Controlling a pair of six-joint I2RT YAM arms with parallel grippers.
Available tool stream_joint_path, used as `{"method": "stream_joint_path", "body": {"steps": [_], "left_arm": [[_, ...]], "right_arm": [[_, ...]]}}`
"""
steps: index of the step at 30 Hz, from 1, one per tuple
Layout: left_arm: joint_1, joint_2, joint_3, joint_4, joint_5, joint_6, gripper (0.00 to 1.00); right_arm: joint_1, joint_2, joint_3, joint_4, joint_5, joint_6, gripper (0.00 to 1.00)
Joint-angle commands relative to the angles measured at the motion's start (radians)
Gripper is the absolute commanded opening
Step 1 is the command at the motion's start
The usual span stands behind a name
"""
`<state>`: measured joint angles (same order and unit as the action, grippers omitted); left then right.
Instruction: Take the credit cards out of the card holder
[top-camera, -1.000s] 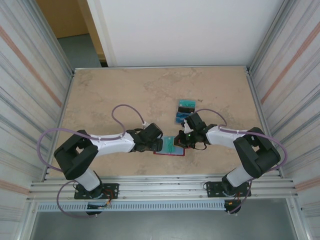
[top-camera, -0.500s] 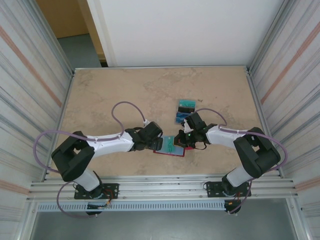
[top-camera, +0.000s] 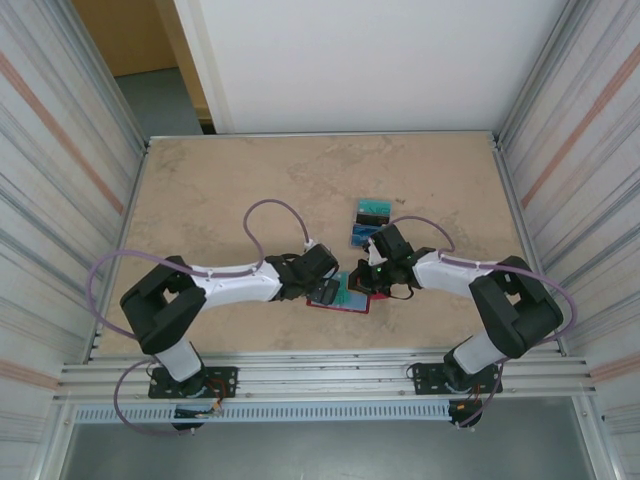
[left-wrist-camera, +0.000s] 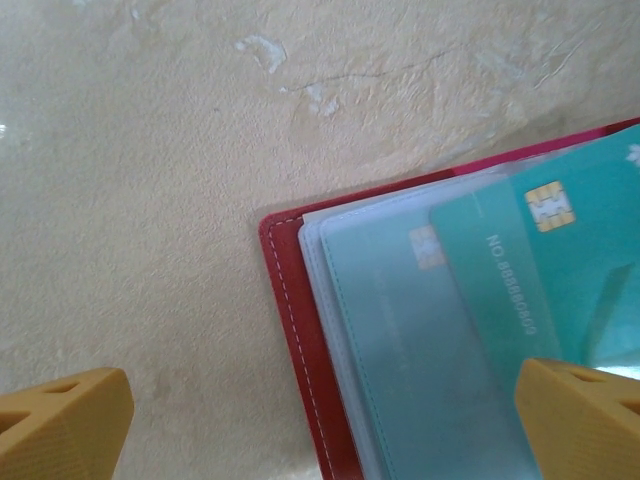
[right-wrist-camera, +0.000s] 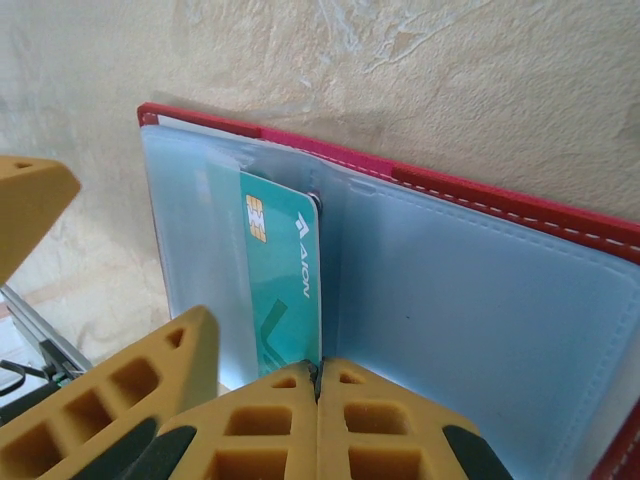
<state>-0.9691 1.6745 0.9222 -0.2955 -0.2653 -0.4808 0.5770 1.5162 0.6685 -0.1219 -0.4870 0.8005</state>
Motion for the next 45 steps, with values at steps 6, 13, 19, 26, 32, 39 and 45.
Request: {"method": "stream_joint_path", "body": {"steps": [6,13,19,26,32,39,45], "left_arm": [[-0.002,0.038,0.026,-0.048,-0.041,0.018,0.99],[-0.003,0.052,0.028,-0.048,-0.025,0.011,0.99],[-0.003,0.069,0.024,-0.044,-0.003,0.005,0.99],[-0.002,0.067,0.02,-0.036,0.012,-0.001,0.99],[-0.003,0.062,0.017,-0.036,0.017,-0.004,0.99],[-0.003,0.053,0.015,-0.034,0.019,-0.008,0.99],[-0.002,0.058,0.026,-0.038,0.014,-0.004,0.99]], "right_arm": [[-0.003,-0.059,-0.016,-0.065,0.051,-0.008,0.0],[-0.005,-0.08,-0.07,0.055,0.001,0.004,0.05],[-0.002,-0.099,-0.125,0.211,-0.059,0.033,0.15],[0.012,-0.114,-0.138,0.231,-0.044,0.022,0.19],[0.023,-0.09,-0.132,0.239,-0.021,0.023,0.21],[0.036,-0.038,-0.085,0.171,0.028,0.001,0.15],[0.04,-0.036,-0.037,0.051,0.091,-0.037,0.04]]}}
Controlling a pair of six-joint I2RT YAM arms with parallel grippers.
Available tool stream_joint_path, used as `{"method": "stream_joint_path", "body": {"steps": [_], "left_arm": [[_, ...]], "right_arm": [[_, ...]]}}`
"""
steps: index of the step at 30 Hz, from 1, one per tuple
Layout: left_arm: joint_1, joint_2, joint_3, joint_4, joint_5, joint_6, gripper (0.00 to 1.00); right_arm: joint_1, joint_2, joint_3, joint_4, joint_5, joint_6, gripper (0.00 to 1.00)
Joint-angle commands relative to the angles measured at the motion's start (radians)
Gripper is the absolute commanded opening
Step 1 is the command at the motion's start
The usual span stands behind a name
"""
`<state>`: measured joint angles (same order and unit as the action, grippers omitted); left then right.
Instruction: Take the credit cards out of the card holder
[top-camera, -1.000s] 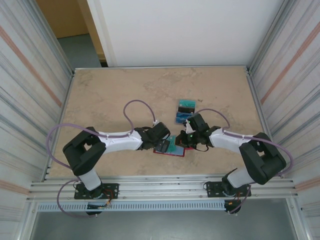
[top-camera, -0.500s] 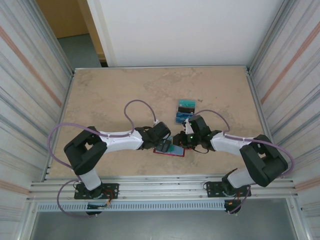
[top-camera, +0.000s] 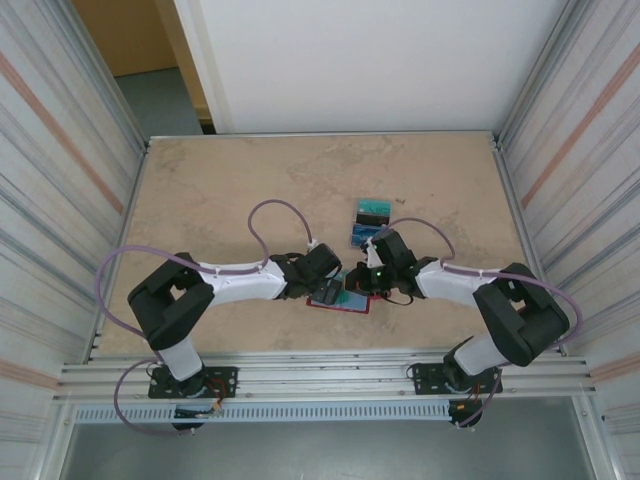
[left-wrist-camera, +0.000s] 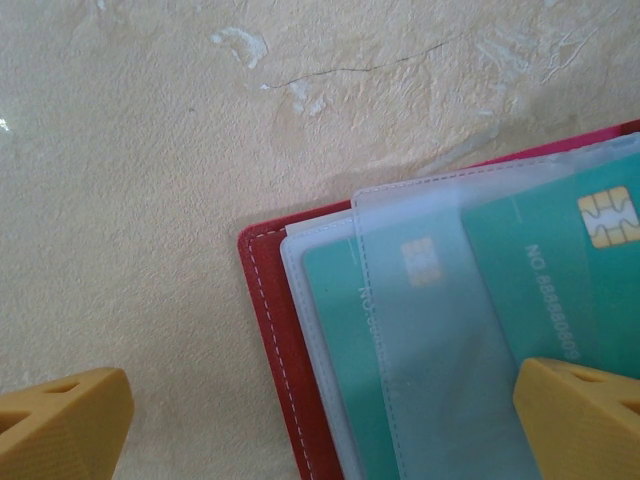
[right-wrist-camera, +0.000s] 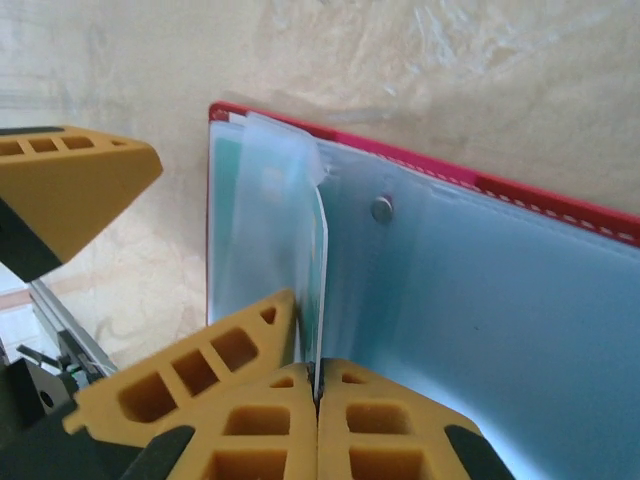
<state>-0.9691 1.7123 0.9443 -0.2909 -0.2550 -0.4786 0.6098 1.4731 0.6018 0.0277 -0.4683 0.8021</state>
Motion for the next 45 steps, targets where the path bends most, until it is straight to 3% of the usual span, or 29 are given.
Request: {"method": "stream_joint_path", "body": {"steps": [1,9,28,36,45], "left_arm": [[-0.002,0.022,0.009,-0.047,0.001,-0.005,0.99],[-0.003,-0.003,0.03,-0.069,-0.023,0.012,0.99],[-0.003,-0.155,0.007,-0.113,-0.07,0.002,0.99],[0.002,-0.259,-0.014,-0.131,-0.116,-0.018,0.99],[0.04,-0.388,-0.093,-0.089,-0.125,-0.072,0.99]], "right_arm": [[0.005,0.002,0.041,-0.133,0.087,-0.051,0.03],[0.002,-0.045,0.132,-0.365,0.182,-0.128,0.01],[-0.001,-0.162,0.24,-0.556,0.263,-0.184,0.0],[-0.001,-0.206,0.369,-0.645,0.407,-0.414,0.0],[-0.042,-0.162,0.469,-0.56,0.576,-0.698,0.0]]}}
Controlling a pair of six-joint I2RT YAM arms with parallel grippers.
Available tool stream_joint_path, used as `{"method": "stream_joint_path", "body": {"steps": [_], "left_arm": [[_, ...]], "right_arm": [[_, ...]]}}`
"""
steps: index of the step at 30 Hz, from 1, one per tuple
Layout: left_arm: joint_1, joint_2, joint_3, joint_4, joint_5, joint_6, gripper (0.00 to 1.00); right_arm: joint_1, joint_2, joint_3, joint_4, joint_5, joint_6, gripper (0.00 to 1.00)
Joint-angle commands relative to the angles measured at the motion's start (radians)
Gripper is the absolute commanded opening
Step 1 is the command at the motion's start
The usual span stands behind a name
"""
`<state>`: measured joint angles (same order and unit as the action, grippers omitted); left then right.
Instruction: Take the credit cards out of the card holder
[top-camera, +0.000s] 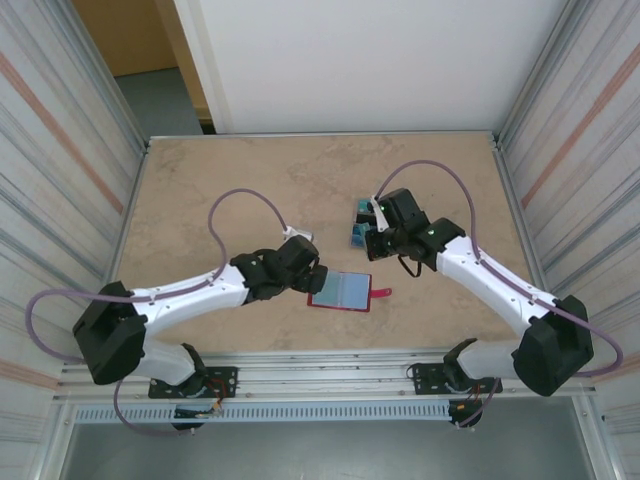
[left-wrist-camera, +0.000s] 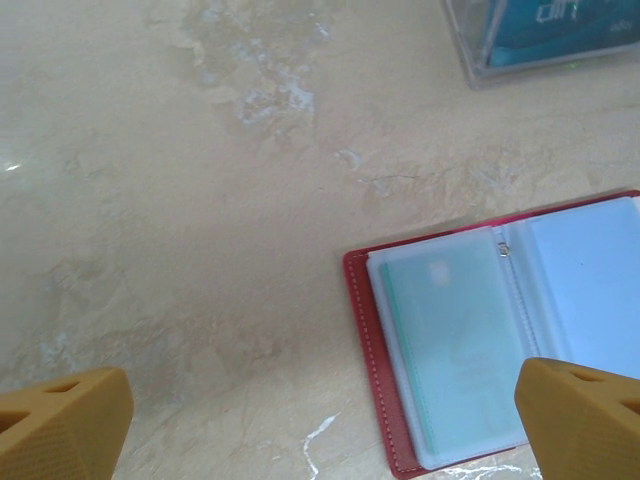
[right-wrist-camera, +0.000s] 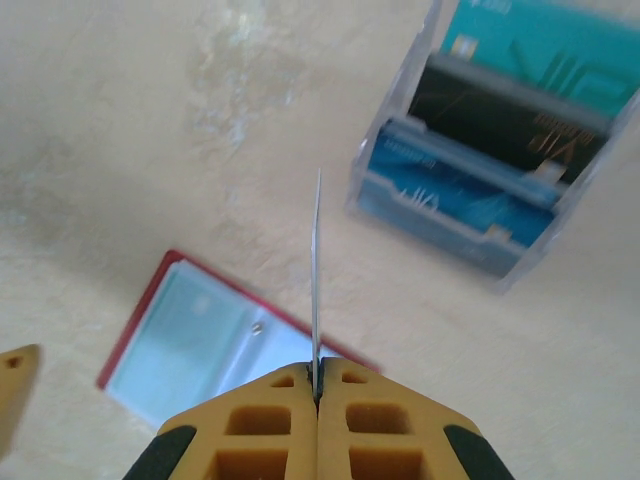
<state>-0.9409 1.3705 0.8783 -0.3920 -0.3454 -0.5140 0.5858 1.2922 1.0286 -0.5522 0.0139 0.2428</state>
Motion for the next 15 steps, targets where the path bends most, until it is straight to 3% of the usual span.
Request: {"method": "stream_joint_path", "body": {"steps": [1,11,15], "left_arm": [[0.016,-0.061,-0.035,0.016,-0.035,-0.041,0.99],[0.047,-0.142,-0.088,0.08,-0.018,-0.036,0.99],[0.048,-0.163,-0.097,0.103,-0.019,-0.025,0.99]], "right_arm": [[-0.032,0.035,0.058,0.024,0.102,-0.16,0.0],[-0.086,0.2,0.146,0.199,0.125,-0.47,0.0],[-0.104,0.239,0.185,0.257,0.062,-0.565,0.0]]}}
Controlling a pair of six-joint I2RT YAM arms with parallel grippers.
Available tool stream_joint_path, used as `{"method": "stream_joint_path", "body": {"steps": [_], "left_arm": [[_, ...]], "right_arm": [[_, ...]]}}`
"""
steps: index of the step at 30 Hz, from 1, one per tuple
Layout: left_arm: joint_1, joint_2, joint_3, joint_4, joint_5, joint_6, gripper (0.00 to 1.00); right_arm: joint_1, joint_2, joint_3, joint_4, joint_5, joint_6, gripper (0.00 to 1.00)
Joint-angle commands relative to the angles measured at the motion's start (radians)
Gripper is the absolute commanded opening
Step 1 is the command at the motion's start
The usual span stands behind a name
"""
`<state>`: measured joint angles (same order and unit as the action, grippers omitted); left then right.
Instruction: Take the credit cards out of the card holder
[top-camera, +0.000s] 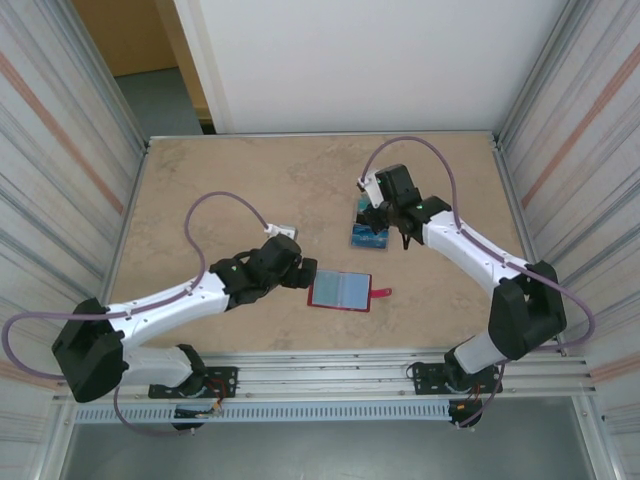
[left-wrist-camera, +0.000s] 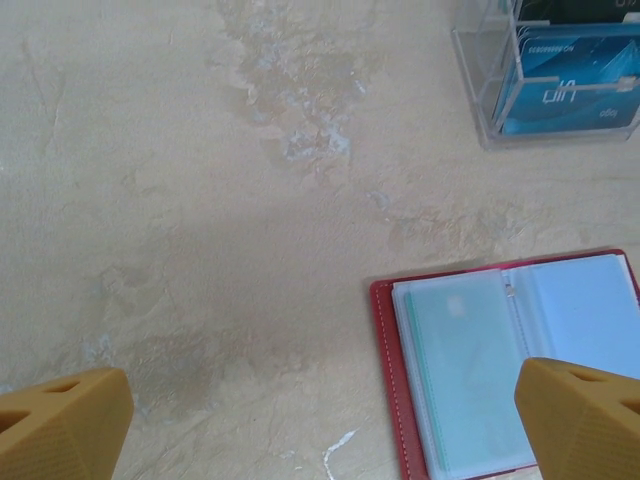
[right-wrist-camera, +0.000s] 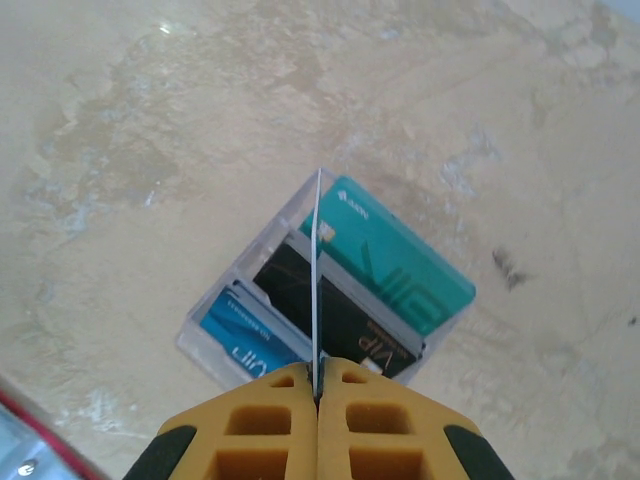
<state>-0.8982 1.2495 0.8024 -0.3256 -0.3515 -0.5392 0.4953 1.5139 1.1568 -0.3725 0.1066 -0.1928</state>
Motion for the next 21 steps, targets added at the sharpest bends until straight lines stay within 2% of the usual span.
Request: {"method": "stream_joint_path", "body": {"steps": [1,4,10,21], "left_arm": [[0.006,-0.048,-0.026,0.048,-0.016,0.002,0.99],[0.005,-0.065,-0.043,0.074,-0.031,0.002,0.99],[0.008,-0.089,-0.058,0.085,-0.067,0.007,0.99],[0.01,-0.11,-0.076,0.082,-0.086,-0.011,0.99]], "right_arm": [[-0.023,0.029,0.075,0.072,-0.059,-0.158,0.0],[-0.038,0.064,0.115,0.046,-0.113,-0.25,0.0],[-0.044,0.12,0.135,0.023,-0.125,-0.409,0.0],[-0.093,0.186,0.172,-0.027,-0.162,-0.52,0.0]]}}
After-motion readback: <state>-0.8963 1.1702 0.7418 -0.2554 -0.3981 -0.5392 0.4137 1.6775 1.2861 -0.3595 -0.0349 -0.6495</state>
